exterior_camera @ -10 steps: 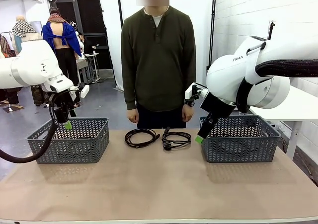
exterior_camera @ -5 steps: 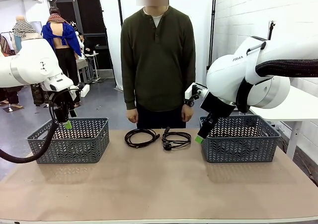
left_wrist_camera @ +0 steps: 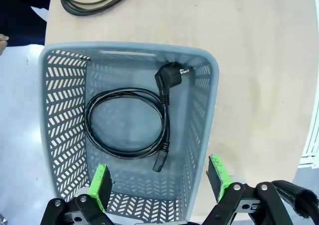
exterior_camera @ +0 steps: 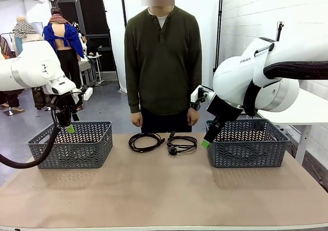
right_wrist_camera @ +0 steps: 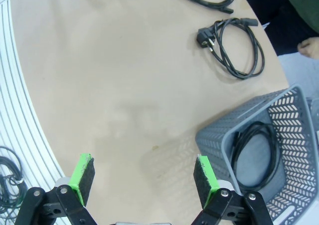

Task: Organize the cables according to human instructions.
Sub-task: Pick up a bundle of cables and place it in the basket indicated by the human.

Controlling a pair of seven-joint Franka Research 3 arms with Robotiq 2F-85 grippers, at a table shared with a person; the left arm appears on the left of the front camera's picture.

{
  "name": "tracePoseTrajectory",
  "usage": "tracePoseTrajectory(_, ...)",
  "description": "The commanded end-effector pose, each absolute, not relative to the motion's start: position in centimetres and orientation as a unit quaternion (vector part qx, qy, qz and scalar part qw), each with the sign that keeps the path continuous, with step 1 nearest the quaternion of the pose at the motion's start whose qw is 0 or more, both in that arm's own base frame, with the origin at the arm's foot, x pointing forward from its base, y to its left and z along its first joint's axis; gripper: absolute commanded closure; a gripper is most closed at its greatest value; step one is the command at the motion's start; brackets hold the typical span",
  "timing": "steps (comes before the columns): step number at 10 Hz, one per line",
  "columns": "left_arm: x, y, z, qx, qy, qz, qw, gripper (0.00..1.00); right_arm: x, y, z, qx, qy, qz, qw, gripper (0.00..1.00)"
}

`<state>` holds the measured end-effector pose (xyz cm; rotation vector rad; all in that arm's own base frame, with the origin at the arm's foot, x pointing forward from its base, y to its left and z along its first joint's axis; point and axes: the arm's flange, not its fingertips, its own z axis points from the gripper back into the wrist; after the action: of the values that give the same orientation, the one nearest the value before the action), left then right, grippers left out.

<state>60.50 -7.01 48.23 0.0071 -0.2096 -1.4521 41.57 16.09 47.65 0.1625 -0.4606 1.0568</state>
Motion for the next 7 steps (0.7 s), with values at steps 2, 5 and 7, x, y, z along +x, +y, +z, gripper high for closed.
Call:
tracePoseTrajectory(2, 57.0, -9.5, 49.6, -0.006, -0.122, -0.63, 0.767, 0.0, 41.7, 16.1, 47.7, 0.075, -0.219, 0.497, 0.836, 0.0)
tracePoseTrajectory(5, 53.0, -11.6, 49.2, -0.019, -0.139, -0.603, 0.785, 0.0, 41.7, 16.1, 47.7, 0.075, -0.219, 0.497, 0.836, 0.0)
tracePoseTrajectory(7, 50.3, -12.5, 48.7, -0.051, -0.171, -0.604, 0.777, 0.0, 41.7, 16.1, 47.7, 0.075, -0.219, 0.497, 0.836, 0.0)
